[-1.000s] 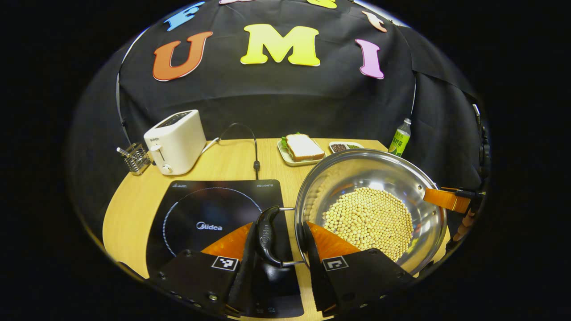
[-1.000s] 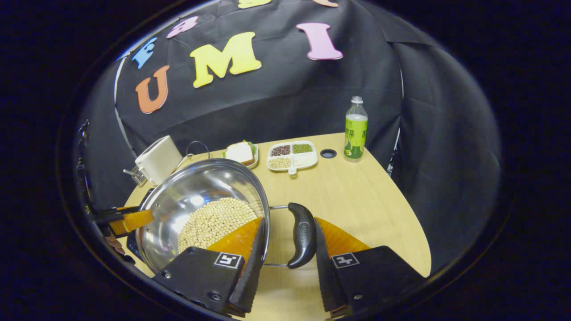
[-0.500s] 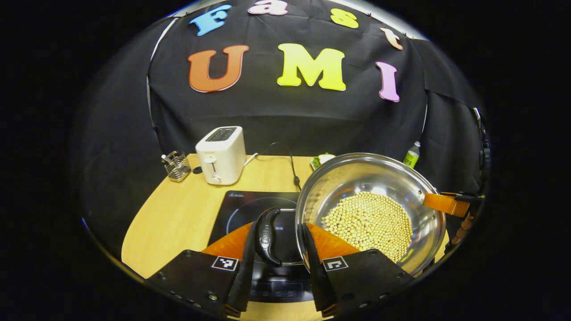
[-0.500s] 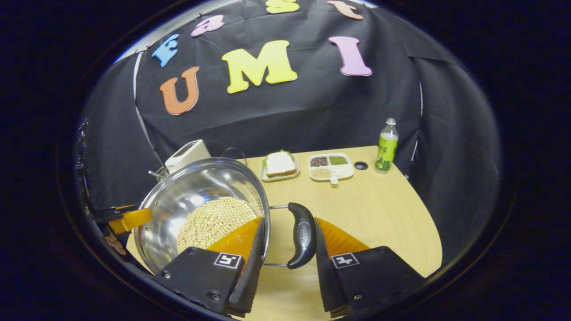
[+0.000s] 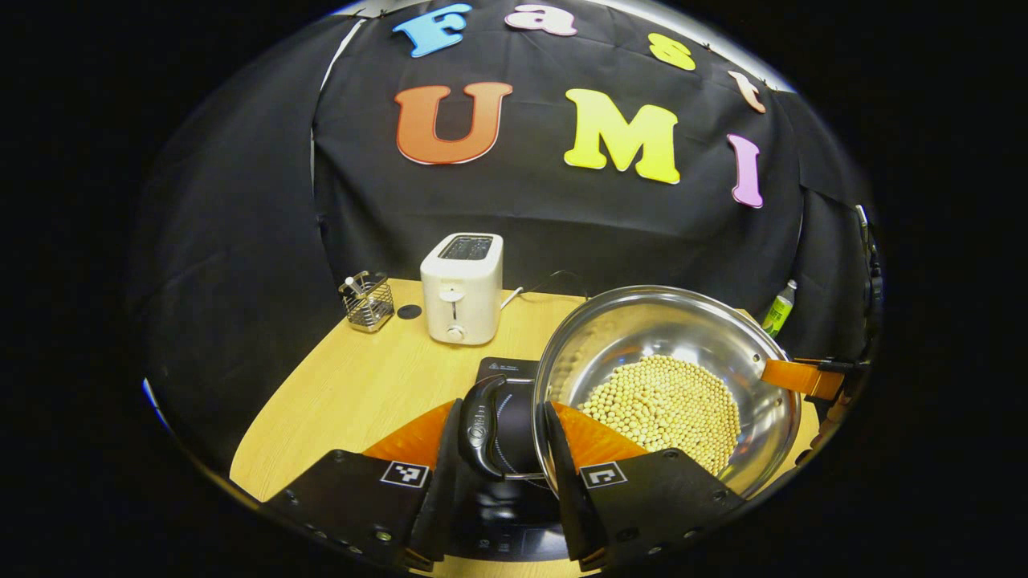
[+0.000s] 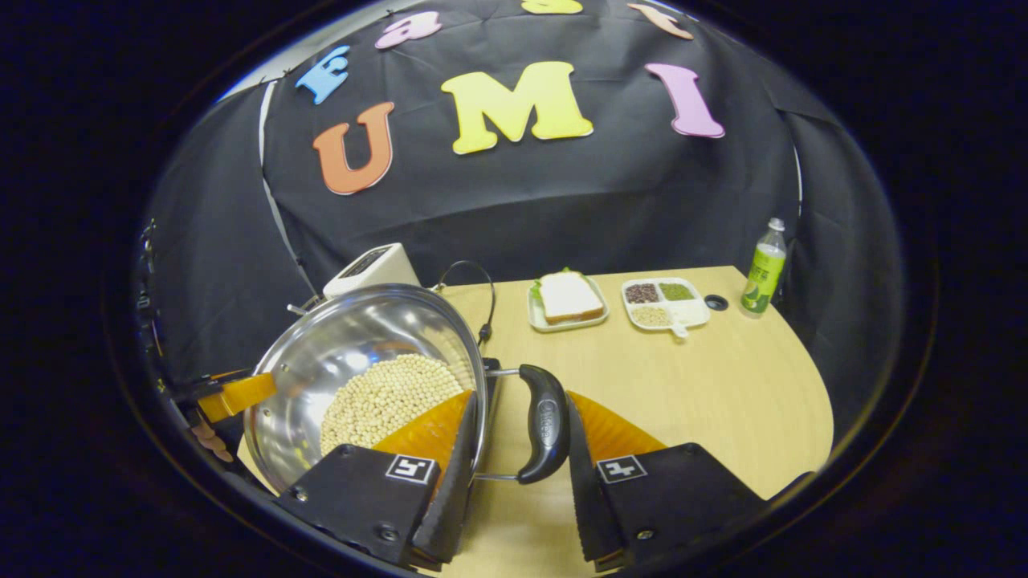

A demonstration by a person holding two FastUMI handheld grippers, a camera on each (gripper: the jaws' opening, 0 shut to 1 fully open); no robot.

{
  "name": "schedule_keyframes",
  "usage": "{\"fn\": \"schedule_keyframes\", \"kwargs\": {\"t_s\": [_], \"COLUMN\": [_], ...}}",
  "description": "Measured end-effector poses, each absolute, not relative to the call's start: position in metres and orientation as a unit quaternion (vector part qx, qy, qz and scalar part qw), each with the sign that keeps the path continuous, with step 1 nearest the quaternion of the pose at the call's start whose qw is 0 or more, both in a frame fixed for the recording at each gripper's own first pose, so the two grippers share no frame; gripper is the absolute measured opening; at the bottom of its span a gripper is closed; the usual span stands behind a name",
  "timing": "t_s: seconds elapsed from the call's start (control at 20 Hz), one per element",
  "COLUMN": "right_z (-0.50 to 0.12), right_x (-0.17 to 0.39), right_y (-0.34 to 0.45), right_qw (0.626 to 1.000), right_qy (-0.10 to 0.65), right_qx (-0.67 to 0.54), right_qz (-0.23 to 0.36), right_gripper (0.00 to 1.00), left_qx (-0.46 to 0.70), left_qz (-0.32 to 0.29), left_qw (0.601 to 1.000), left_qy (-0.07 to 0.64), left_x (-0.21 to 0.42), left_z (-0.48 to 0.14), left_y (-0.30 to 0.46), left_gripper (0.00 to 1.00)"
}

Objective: First push the handle of the pot to place it horizontally, then grasp the pot with both hands and set it on the induction cooktop.

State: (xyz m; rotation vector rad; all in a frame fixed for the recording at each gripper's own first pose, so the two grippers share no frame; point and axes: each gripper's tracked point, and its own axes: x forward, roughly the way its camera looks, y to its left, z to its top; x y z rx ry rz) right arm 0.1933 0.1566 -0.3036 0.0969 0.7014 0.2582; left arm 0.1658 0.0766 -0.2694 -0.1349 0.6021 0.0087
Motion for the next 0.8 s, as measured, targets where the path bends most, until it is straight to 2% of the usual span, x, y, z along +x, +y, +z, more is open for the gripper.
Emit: {"fn": "schedule_keyframes", "kwargs": {"t_s": [0.45,0.8], "right_z": [-0.353,-0.369], "right_x": [0.225,0.231], "right_y": [0.200,0.201], "right_qw": [0.921,0.916], "right_qy": [0.367,0.383], "right_qx": [0.037,0.044], "right_qz": [0.124,0.115], "right_gripper": [0.59,0.59], "left_qx": [-0.106,-0.091], "left_qz": [0.024,0.025], "left_qw": [0.943,0.948], "left_qy": [0.314,0.303], "left_x": [0.198,0.212], "left_z": [-0.329,-0.335], "left_y": [0.113,0.113], "left_gripper": [0.54,0.54]}}
